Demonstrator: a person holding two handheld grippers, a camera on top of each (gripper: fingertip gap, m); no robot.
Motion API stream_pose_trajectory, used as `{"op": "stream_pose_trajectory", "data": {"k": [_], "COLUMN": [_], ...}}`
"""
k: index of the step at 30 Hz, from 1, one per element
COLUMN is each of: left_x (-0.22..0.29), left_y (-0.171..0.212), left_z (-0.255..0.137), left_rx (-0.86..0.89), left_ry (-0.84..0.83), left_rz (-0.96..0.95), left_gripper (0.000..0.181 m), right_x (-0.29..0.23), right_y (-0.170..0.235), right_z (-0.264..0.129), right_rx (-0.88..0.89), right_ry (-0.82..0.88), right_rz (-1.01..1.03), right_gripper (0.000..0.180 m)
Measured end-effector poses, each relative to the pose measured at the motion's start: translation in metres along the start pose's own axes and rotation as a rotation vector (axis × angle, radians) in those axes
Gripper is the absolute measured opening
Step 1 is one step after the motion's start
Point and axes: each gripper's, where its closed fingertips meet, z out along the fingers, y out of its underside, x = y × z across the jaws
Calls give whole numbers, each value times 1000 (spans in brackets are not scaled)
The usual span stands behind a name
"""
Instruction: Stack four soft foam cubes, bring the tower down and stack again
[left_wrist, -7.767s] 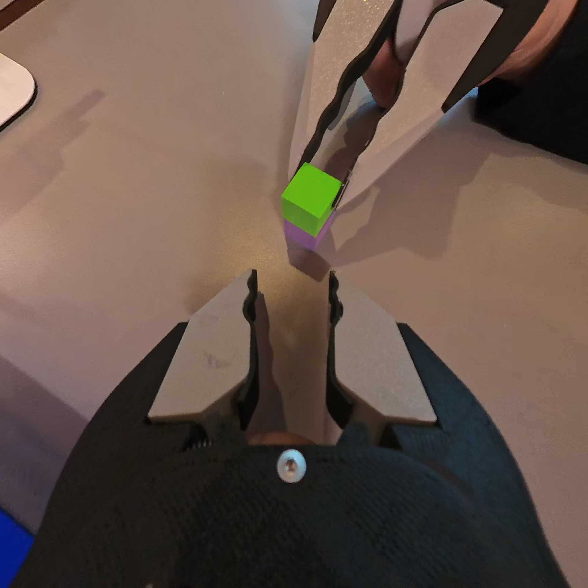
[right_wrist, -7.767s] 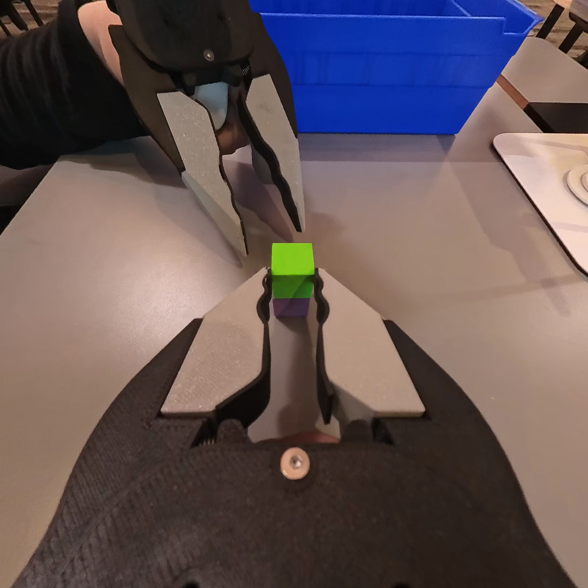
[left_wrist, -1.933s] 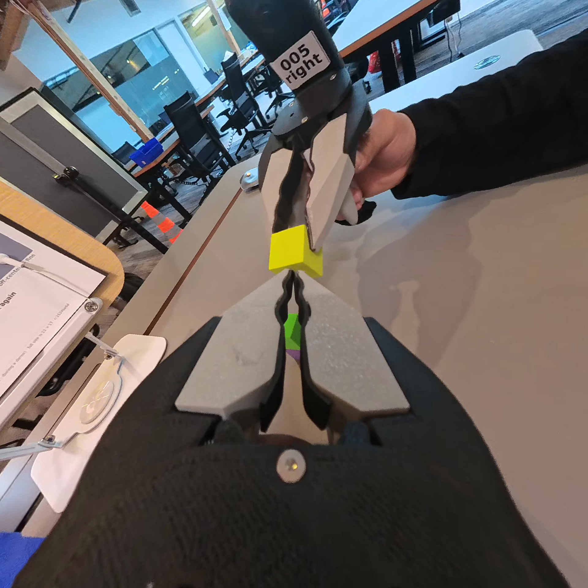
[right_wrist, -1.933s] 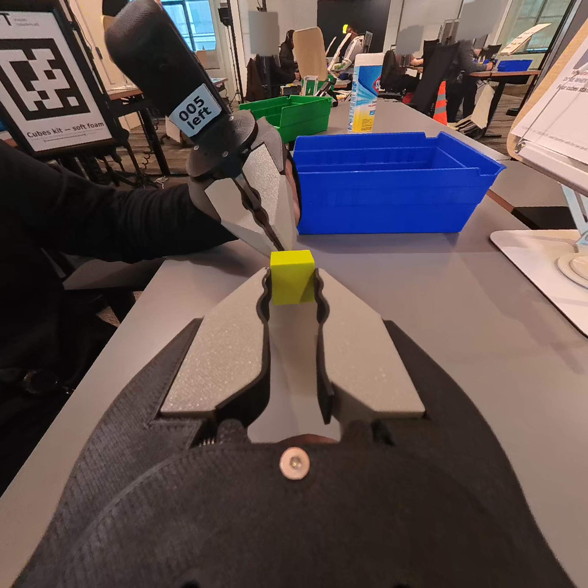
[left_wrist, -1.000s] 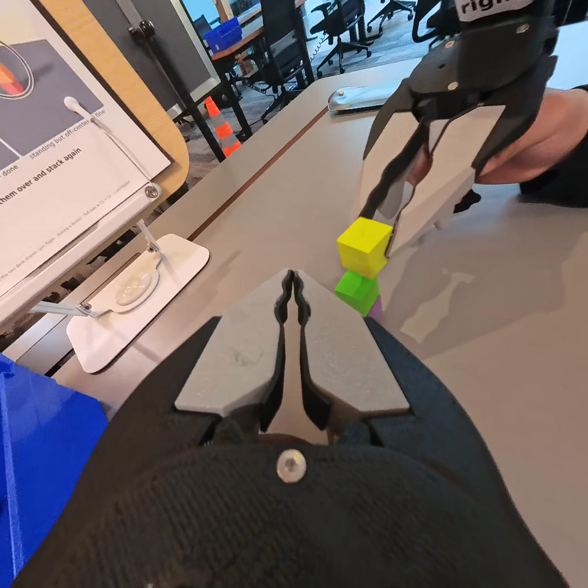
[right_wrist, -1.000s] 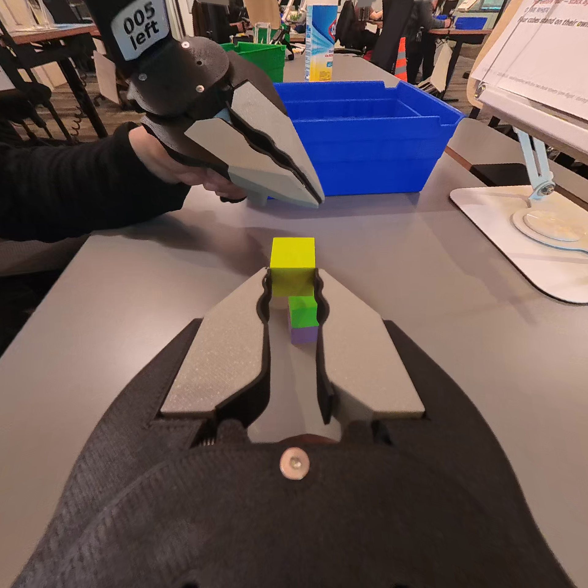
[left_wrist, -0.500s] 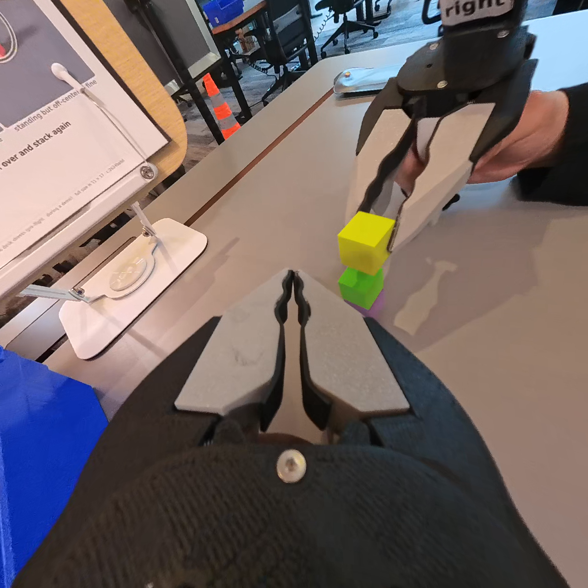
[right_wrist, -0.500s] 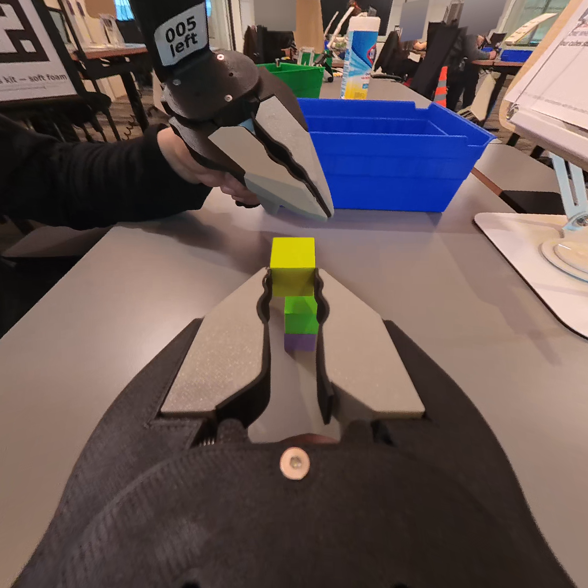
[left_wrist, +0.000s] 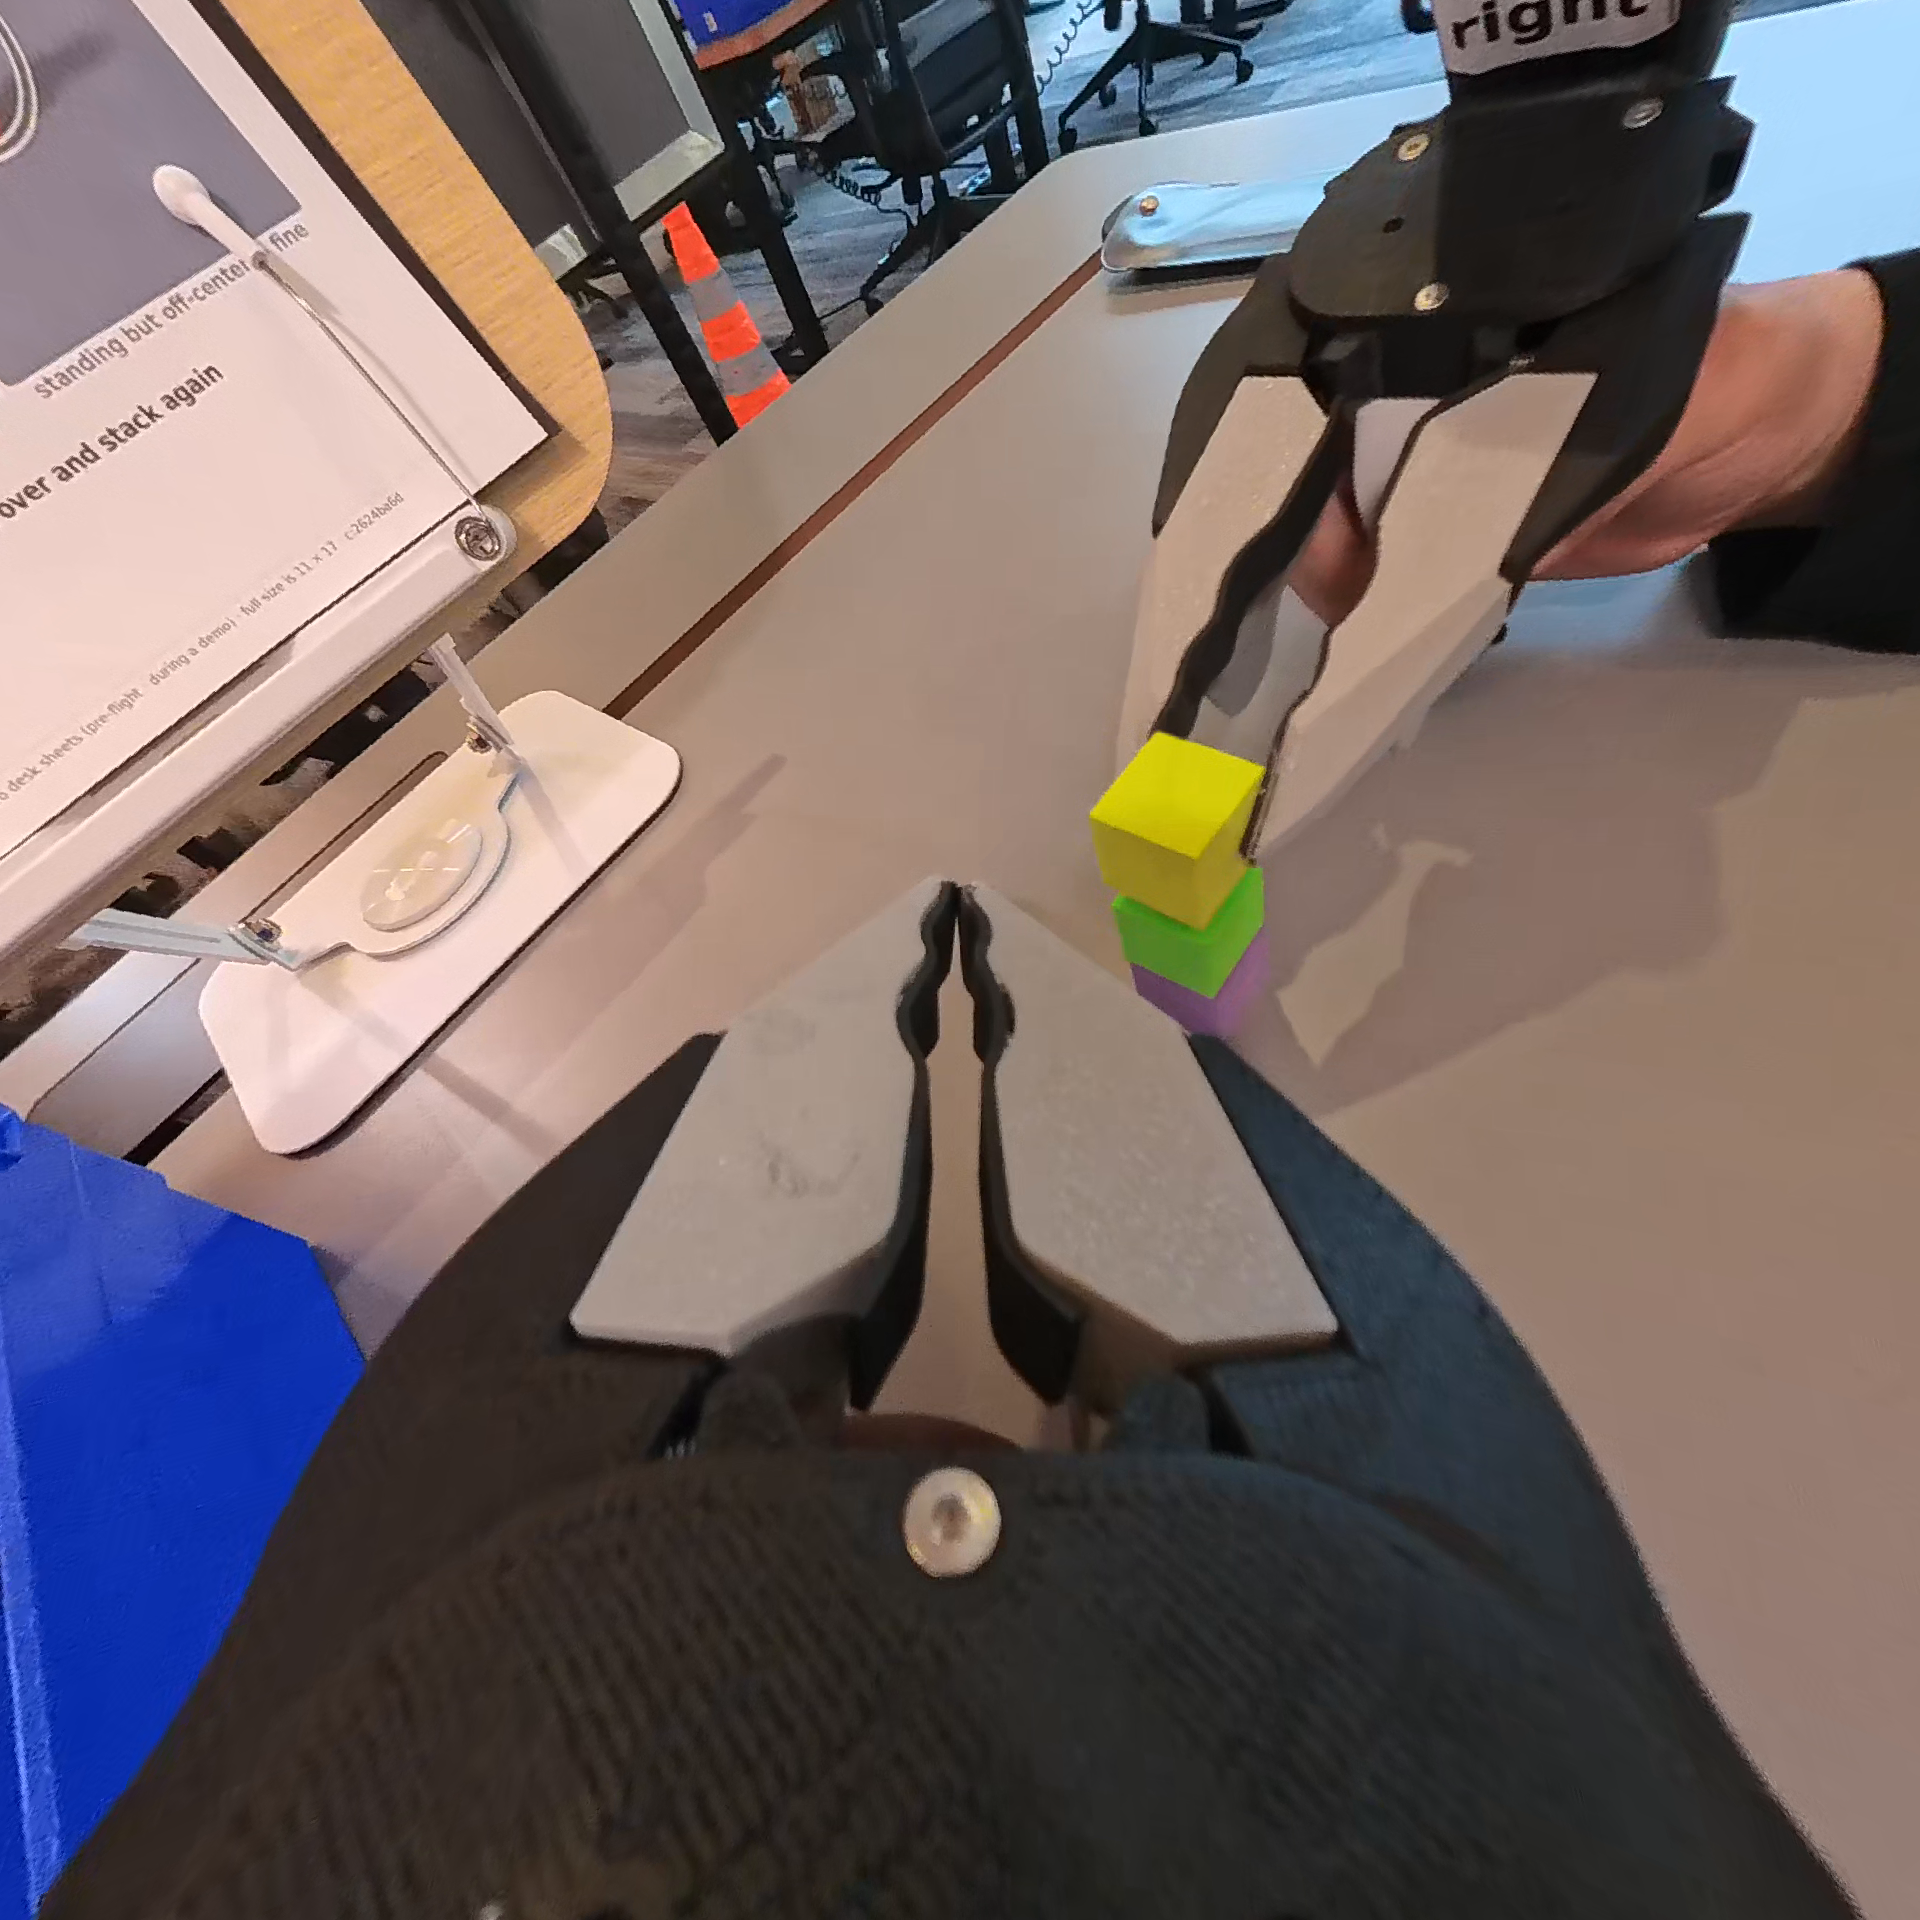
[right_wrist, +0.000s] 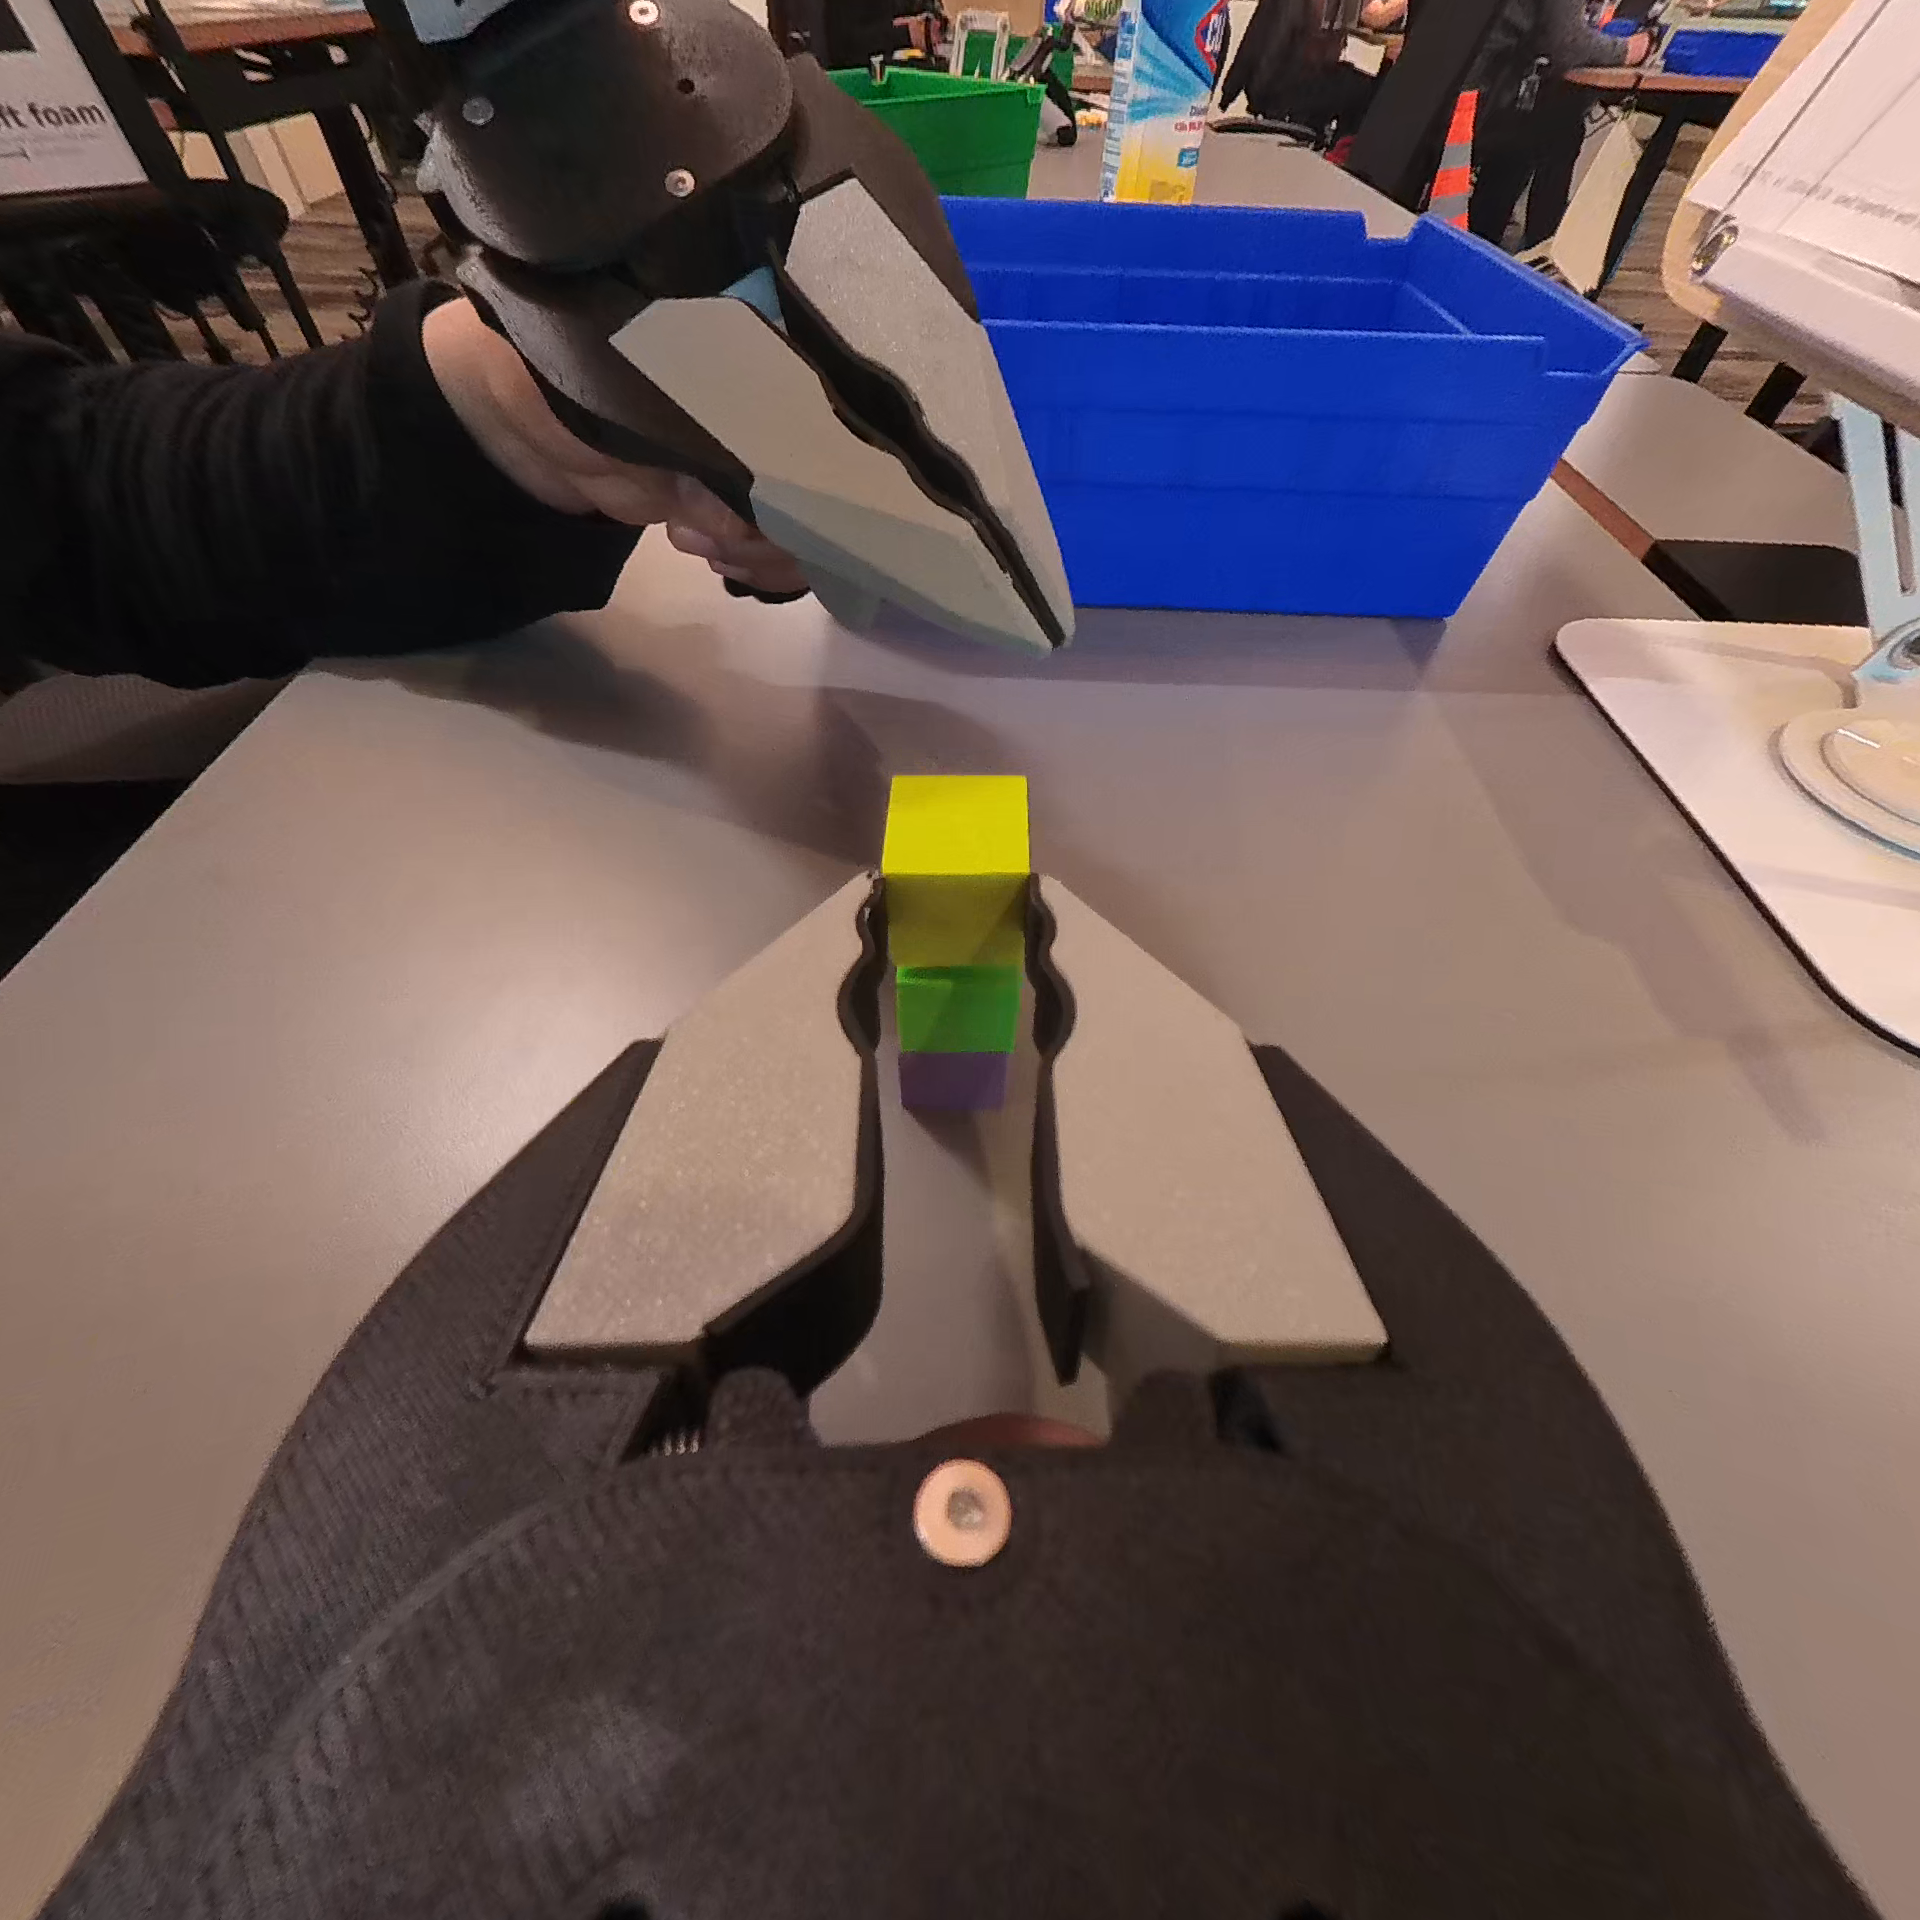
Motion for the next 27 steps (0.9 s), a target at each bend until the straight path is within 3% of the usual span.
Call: {"op": "stream_pose_trajectory", "data": {"k": [27], "left_x": [3], "left_y": [0], "left_z": [3], "left_rx": [-12], "left_ry": [-2], "left_rz": [27], "left_gripper": [0], "right_x": [1], "right_y": [5], "right_z": [2], "right_rx": [-33], "right_ry": [3], "right_rz": [16], "right_gripper": [24]}}
